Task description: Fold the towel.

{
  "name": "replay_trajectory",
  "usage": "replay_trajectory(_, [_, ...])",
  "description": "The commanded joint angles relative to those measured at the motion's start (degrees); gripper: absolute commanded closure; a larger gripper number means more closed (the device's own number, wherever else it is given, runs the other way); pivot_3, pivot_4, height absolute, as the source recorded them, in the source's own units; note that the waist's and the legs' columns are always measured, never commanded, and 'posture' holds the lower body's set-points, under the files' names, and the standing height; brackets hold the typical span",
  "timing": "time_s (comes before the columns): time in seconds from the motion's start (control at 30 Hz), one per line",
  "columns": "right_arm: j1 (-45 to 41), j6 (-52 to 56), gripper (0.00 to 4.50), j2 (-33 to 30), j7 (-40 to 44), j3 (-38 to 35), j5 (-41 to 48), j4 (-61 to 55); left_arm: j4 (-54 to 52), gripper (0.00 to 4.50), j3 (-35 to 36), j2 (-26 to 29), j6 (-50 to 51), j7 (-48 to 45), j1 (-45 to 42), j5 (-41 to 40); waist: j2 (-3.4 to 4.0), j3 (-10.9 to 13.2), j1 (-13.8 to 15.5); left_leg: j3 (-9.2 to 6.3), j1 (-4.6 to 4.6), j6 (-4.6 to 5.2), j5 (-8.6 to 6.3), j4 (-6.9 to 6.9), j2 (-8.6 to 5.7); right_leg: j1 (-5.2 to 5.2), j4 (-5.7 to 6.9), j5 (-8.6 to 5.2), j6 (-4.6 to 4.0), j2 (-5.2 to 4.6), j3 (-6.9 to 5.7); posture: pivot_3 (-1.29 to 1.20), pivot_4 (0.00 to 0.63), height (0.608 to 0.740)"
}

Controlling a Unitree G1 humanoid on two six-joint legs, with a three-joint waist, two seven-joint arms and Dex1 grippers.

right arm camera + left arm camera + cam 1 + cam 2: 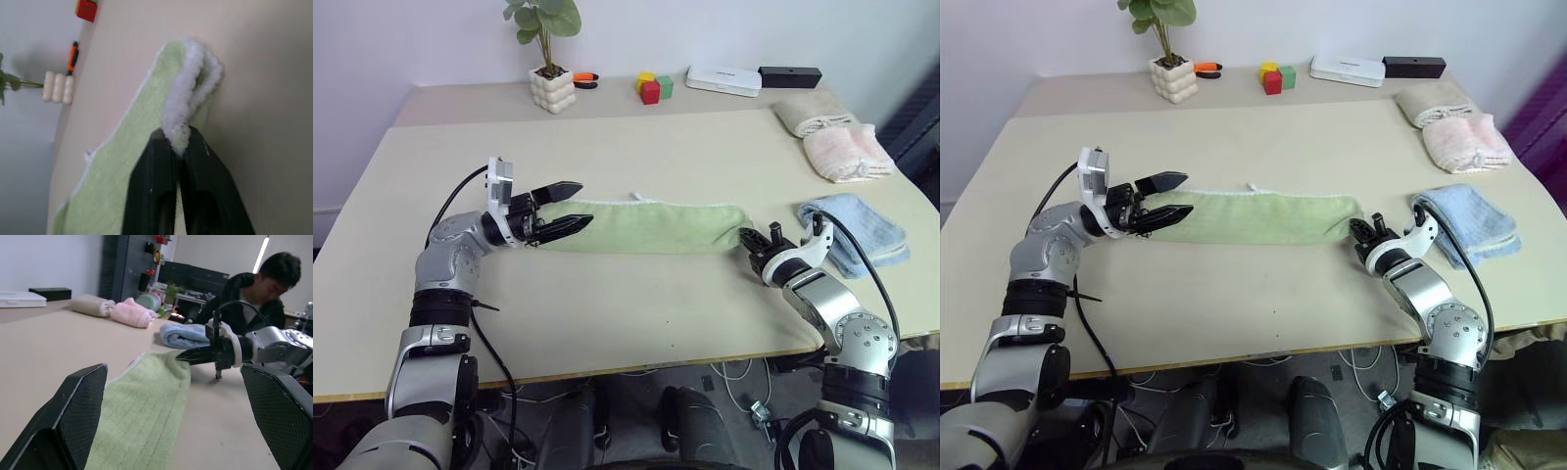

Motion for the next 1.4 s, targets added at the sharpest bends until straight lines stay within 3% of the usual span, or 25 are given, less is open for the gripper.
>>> replay_trajectory(0.03, [-3.64, -0.79, 4.48, -4.32, 5.11, -0.36, -6.08, 4.79, -1.18, 0.0, 1.37, -0.18, -1.89, 0.86, -0.36, -1.1, 0.0, 0.0, 0.0, 0.01, 0.01, 0.01, 0.0, 0.01, -0.01, 0.01, 0.0, 0.0, 0.0, -0.02, 0.0, 0.0, 0.15, 0.74])
replay_trajectory(0.2, [-9.41, -2.35, 4.48, -11.16, 17.3, 5.99, -20.53, 13.26, -1.48, 0.0, 1.95, -0.69, -3.66, 2.13, 0.22, -0.92, 0.02, 0.02, -0.06, 0.02, -0.05, 0.06, -0.02, 0.04, -0.03, -0.03, 0.0, -0.01, 0.0, -0.03, 0.0, 0.0, 0.15, 0.74])
replay_trajectory(0.37, [-14.58, -3.7, 4.48, -12.8, 25.86, 8.82, -29.49, 19.59, -3.62, 0.0, 2.83, -0.28, -3.88, 3.23, 2.04, -1.62, 0.04, 0.03, -0.25, 0.05, -0.05, 0.05, 0.0, 0.02, 0.01, -0.08, 0.09, 0.11, 0.2, 0.02, 0.0, 0.0, 0.15, 0.74])
replay_trajectory(0.5, [-13.81, -9.57, 4.48, -18.27, 35.78, 18.9, -44.08, 16.31, -7.03, 0.0, 3.68, -0.02, -3.66, 5.26, 5.06, -2.31, 0.08, 0.06, -0.15, 0.07, -0.07, 0.06, -0.01, 0.02, -0.01, -0.09, 0.09, 0.1, 0.21, -0.01, 0.0, 0.0, 0.15, 0.74])
replay_trajectory(0.73, [-14.9, -14.61, 4.48, -20.12, 41.37, 26.38, -57.92, 7.31, -6.54, 0.0, 4.25, 0.8, -3.8, 5.44, 5.34, -2.58, 0.08, 0.07, -0.06, 0.07, -0.09, 0.04, 0.0, 0.03, -0.01, -0.14, 0.09, 0.04, 0.09, -0.04, -0.01, 0.0, 0.15, 0.74])
replay_trajectory(1.03, [-18.34, -12.1, 4.48, -13.01, 45.0, 34.07, -64.4, -3.25, -5.27, 0.0, 4.85, 3.65, -3.21, 4.19, 4.59, -3.28, 0.07, 0.07, -0.13, 0.07, -0.29, -0.13, 0.09, 0.03, 0.02, -0.33, 0.12, 0.07, 0.14, -0.03, -0.01, 0.0, 0.15, 0.74])
replay_trajectory(1.4, [-23.17, -12.2, 4.48, -0.68, 47.62, 39.78, -68.78, 0.24, -9.17, 0.0, 5.28, 5.08, -1.73, 5.36, 7.22, -4.53, 0.07, 0.07, -0.19, 0.08, -0.45, -0.36, 0.24, 0.06, 0.01, -0.44, 0.15, 0.11, 0.2, -0.01, -0.03, 0.0, 0.15, 0.74])
